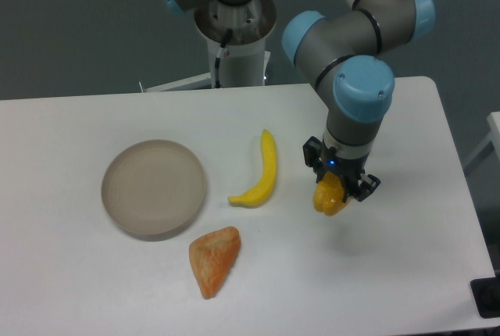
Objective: Pick up the yellow pepper from the plate
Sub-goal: 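Hold the yellow pepper raised beside the green pepper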
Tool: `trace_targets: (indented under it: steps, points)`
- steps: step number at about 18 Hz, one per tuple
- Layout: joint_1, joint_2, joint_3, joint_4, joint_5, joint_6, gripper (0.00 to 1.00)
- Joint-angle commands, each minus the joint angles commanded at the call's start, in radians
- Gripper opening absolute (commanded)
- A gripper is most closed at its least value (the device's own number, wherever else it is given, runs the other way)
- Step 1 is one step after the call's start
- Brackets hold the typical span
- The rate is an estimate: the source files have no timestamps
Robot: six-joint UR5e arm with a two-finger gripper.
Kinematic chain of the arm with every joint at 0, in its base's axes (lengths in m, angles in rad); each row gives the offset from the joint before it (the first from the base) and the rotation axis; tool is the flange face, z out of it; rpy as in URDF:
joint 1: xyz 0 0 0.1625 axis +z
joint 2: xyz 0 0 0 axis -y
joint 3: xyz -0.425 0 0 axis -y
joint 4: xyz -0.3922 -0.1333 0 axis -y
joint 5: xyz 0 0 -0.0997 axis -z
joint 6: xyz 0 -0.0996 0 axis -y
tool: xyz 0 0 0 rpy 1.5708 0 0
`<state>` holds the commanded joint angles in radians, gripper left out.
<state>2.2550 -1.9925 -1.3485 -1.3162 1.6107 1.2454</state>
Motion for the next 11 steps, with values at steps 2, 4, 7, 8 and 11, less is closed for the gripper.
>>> trace_targets:
  steps: [2,4,7,8,11]
  points:
    - [-0.003,-0.018,0.014,0.005,-0.011,0.015,0.04]
    - [0.0,-0.019,0.015,0.006,-0.014,0.022,0.04]
    - [0.002,-0.02,0.014,0.009,-0.02,0.022,0.04]
    - [0.002,-0.022,0.014,0.009,-0.031,0.028,0.04]
    - [0.003,-0.022,0.014,0.009,-0.035,0.042,0.04]
